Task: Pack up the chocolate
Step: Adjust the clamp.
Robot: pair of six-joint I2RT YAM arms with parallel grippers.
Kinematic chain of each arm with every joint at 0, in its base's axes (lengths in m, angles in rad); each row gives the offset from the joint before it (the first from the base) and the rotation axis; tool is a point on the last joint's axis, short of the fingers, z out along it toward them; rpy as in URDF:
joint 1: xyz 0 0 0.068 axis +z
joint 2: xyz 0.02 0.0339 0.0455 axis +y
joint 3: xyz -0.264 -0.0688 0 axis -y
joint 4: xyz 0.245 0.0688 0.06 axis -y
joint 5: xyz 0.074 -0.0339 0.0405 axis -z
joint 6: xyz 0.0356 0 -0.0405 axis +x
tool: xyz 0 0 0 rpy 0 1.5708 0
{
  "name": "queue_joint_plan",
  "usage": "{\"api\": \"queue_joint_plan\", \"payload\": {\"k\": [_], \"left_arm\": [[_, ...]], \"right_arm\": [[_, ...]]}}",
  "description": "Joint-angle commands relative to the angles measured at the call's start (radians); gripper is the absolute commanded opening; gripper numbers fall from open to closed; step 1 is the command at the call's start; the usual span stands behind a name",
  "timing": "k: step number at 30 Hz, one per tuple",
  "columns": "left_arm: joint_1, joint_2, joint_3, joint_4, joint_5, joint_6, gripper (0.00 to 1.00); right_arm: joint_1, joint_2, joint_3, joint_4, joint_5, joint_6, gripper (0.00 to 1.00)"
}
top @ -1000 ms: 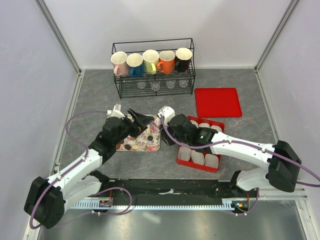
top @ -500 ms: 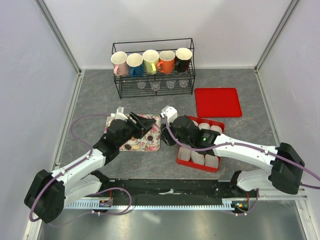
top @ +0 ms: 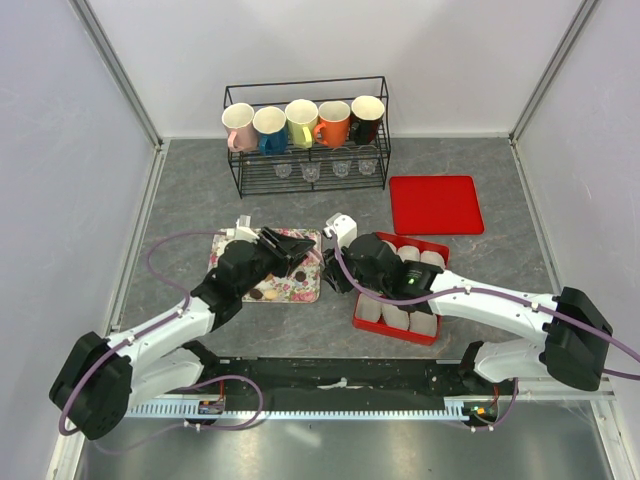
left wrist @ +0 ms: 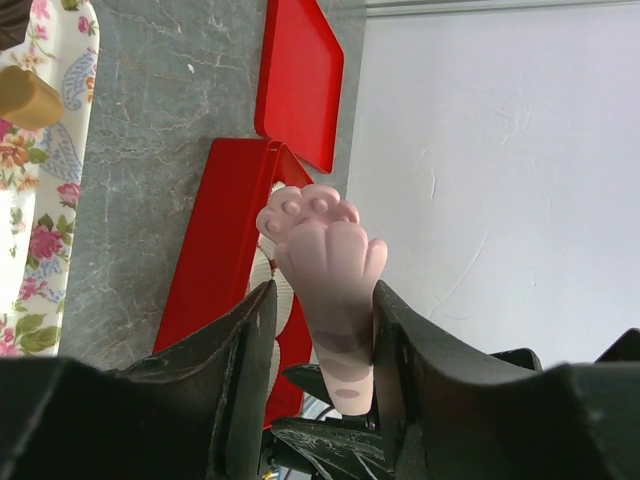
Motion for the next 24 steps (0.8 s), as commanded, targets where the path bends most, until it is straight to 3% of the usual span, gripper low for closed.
{"api": "queue_joint_plan", "payload": {"k": [1, 7, 14, 18, 24], "left_arm": [[-0.013, 0.019, 0.002, 0.042, -0.025, -0.045, 0.49], [-0.020, 0.025, -0.004, 0.051, -0.031, -0.058, 0.35], [-0.021, 0.025, -0.021, 0.069, -0.031, -0.095, 0.12], [-0.021, 0.022, -0.029, 0.078, -0.031, -0.114, 0.06], [-0.024, 0.014, -0.032, 0.080, -0.033, -0.123, 0.03]], "right_arm": [[0.006, -0.025, 0.006, 0.061, -0.013, -0.024, 0.34], [0.014, -0.022, 0.007, 0.060, -0.020, -0.052, 0.34], [0.023, -0.029, 0.006, 0.085, -0.023, -0.067, 0.37], [0.024, -0.046, -0.003, 0.107, 0.009, -0.070, 0.47], [0.026, -0.023, 0.015, 0.104, -0.006, -0.078, 0.49]]}}
